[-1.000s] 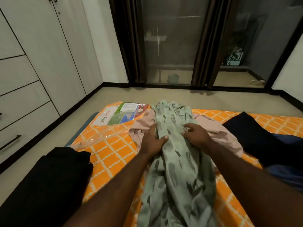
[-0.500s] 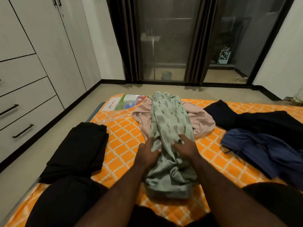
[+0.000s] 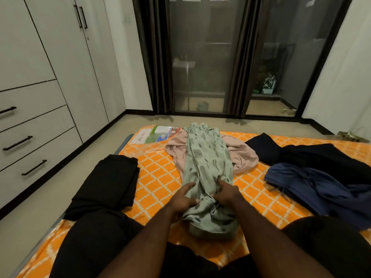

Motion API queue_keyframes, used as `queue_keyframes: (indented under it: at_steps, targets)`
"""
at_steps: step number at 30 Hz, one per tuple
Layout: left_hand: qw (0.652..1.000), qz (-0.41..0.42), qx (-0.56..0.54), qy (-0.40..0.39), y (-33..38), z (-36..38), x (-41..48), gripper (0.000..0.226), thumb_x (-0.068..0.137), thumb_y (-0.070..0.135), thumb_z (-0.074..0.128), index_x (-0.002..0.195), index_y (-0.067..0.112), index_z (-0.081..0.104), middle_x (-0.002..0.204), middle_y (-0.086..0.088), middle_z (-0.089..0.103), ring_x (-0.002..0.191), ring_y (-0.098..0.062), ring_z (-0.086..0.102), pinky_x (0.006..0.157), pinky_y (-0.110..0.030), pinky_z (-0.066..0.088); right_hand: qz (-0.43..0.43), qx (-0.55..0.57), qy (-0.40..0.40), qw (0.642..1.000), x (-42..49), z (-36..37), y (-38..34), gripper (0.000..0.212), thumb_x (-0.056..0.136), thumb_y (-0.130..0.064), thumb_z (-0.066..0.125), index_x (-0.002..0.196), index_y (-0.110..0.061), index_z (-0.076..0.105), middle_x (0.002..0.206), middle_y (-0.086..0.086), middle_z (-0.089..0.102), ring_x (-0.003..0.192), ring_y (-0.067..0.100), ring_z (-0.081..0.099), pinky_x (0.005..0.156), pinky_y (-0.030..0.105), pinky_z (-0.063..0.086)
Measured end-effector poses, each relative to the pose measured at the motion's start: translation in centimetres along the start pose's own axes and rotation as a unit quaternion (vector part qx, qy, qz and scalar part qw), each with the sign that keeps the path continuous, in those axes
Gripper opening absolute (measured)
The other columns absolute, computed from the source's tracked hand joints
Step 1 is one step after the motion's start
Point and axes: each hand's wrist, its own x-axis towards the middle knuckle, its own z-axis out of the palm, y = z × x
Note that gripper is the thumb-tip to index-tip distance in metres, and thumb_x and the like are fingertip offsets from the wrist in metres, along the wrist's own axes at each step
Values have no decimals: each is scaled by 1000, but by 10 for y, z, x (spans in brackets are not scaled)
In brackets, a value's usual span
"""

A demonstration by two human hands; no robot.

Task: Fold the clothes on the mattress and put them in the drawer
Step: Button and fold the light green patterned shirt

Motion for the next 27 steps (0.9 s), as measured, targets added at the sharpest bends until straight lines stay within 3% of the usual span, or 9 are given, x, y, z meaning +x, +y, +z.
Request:
queue_keyframes:
  at_steps: [4,10,15,17,19,22,23,25,27]
  targets:
    - [997,-36,-60,-24,6,-3,1,66,84,-6,73,141,23,55,137,-5,51,100,-17,64,72,-35,62,7,-3,10,1000,4,-10,-3,79,82,-34,70,155,-38,39,151,16,48,134,36,49,108,41,48]
    - [991,-91,93,-32,-2,-1,6,75,74,-9,77,138,23,57,133,-18,60,101,-27,69,82,-47,61,13,-124,-52,991,13,3,-5,69,82,-36,70,147,-19,52,147,13,54,130,32,56,104,36,50]
    - [952,-81,289,-68,24,-14,14,76,77,25,87,144,30,53,153,-4,46,130,-27,53,97,-36,53,5,-187,-96,978,38,-9,-14,74,80,-42,78,144,-12,57,148,14,54,129,28,56,106,34,48]
    - [931,-54,358,-46,38,-25,19,64,84,39,80,142,23,57,150,-4,50,131,-25,53,99,-30,48,-3,-203,-81,976,50,-22,-13,70,74,-47,79,133,-12,65,137,14,62,116,28,63,97,35,52]
    - [939,-25,343,9,50,-36,25,54,84,48,78,129,21,68,137,-3,61,118,-23,63,93,-29,51,8,-168,-36,985,42,-42,-18,57,74,-46,77,119,-11,72,122,13,69,96,28,64,81,32,53]
    - [958,15,272,85,60,-47,42,39,84,49,77,106,16,76,112,-4,73,101,-25,70,87,-39,57,-27,-17,14,999,38,-66,-28,34,90,-37,69,109,-9,75,114,12,71,101,29,64,82,32,48]
    - [965,19,243,96,62,-49,50,34,85,47,77,97,15,76,100,-6,75,92,-25,71,81,-40,58,-28,27,16,999,36,-72,-32,27,92,-34,70,96,-8,75,101,11,71,93,27,64,79,32,49]
    - [974,28,200,104,71,-50,72,28,87,42,77,87,14,74,85,-6,75,77,-22,73,70,-38,59,-59,80,45,994,53,-83,-35,32,91,-31,75,67,-10,65,73,5,62,67,18,55,66,31,46]
    - [977,32,174,115,77,-52,94,25,87,38,78,87,14,73,82,-4,74,70,-18,73,69,-37,59,-75,153,69,983,73,-90,-38,26,88,-26,79,68,-10,71,73,4,67,67,15,57,69,37,50]
